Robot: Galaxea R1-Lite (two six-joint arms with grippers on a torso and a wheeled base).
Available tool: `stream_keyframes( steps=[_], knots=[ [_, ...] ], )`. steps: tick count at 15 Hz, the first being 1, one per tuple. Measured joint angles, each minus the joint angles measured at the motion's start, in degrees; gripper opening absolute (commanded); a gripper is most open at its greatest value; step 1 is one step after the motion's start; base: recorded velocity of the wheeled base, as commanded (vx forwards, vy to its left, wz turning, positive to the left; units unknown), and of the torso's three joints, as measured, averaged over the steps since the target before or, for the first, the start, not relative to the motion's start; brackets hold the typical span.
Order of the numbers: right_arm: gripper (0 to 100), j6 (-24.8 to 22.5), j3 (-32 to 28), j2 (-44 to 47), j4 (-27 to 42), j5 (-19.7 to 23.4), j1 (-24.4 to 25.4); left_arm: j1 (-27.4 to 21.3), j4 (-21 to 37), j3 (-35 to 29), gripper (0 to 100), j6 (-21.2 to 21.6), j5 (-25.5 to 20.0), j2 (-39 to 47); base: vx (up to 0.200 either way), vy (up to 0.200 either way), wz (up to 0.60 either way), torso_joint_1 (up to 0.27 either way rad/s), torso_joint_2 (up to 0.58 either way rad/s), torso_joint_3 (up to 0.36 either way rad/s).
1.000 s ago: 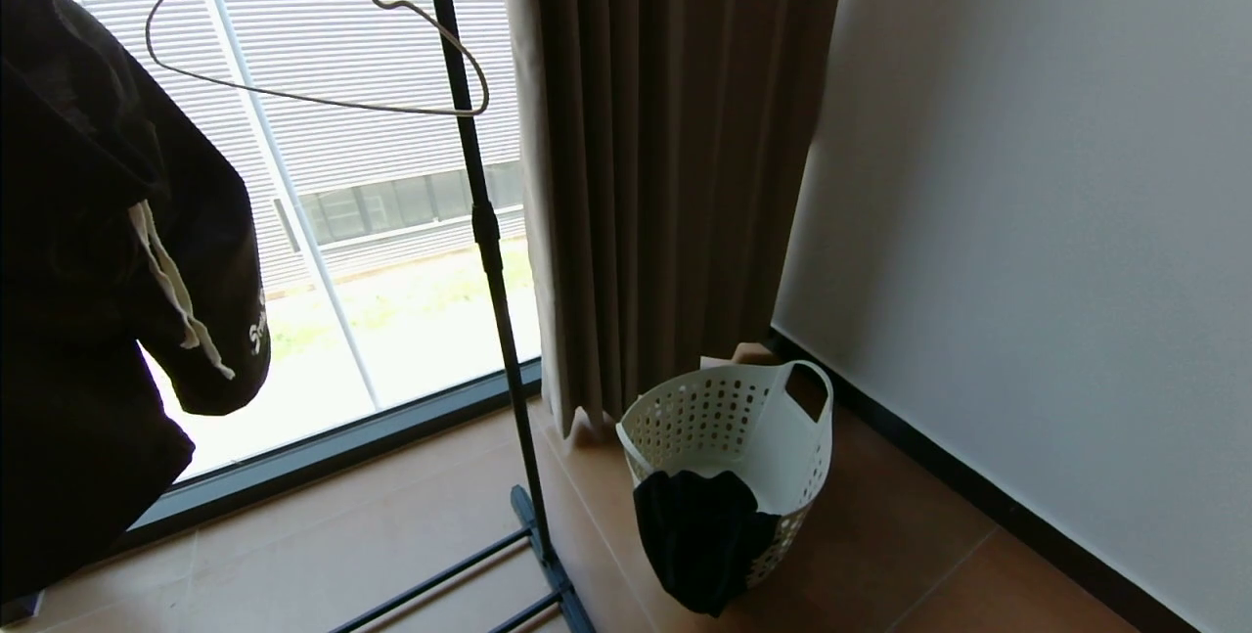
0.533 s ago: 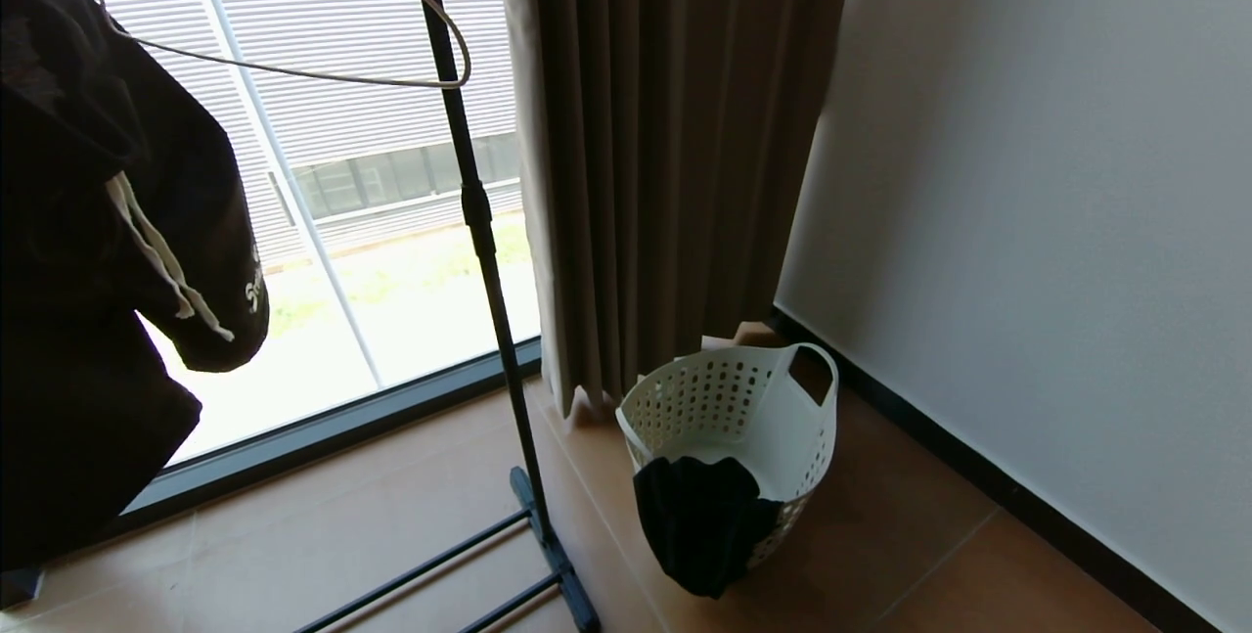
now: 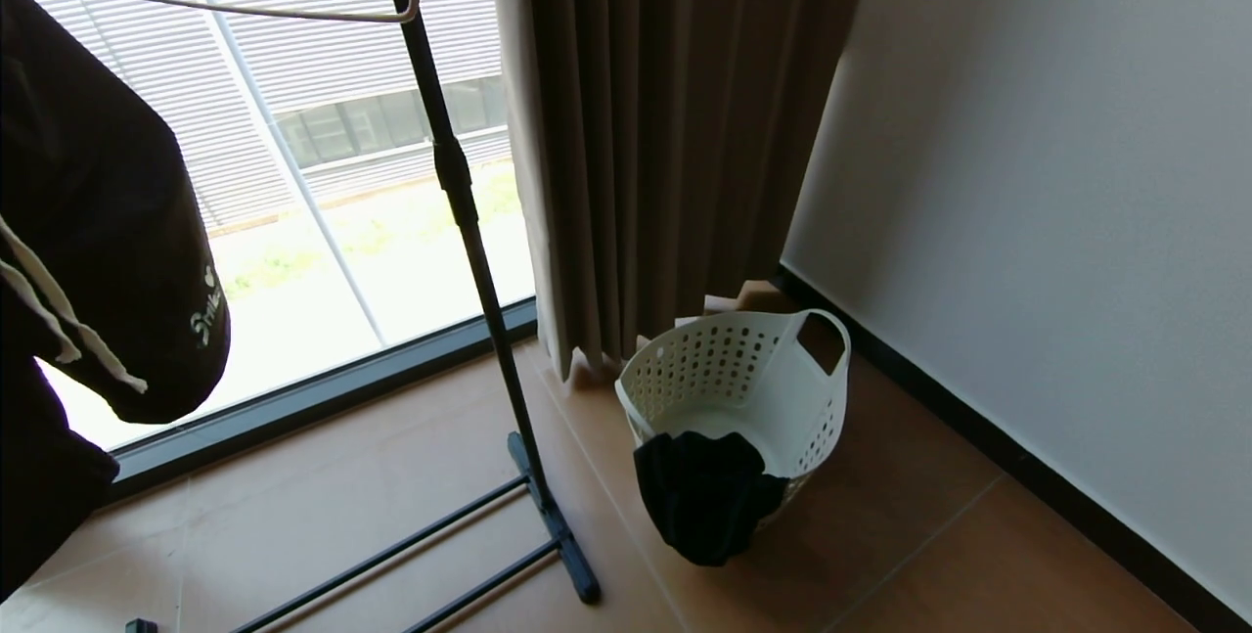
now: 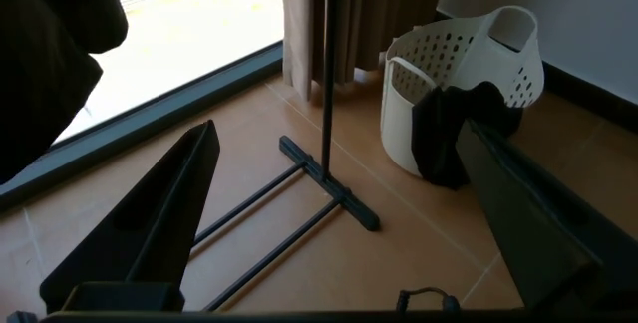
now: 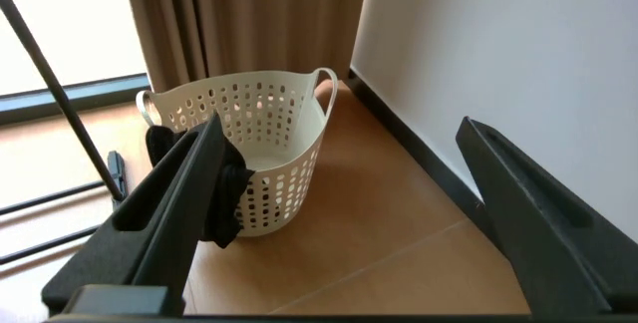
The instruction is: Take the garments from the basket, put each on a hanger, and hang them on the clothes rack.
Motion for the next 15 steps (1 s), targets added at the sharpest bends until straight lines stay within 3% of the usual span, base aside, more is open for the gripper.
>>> stream_keyframes(
  steps=[15],
  knots=[
    [100, -0.52, 0.0, 0.0, 0.15, 0.01, 0.0, 0.0, 0.0, 0.0, 100, 0.2, 0.0, 0.05, 0.0, 0.0, 0.0, 0.003, 0.0, -0.197]
  ],
)
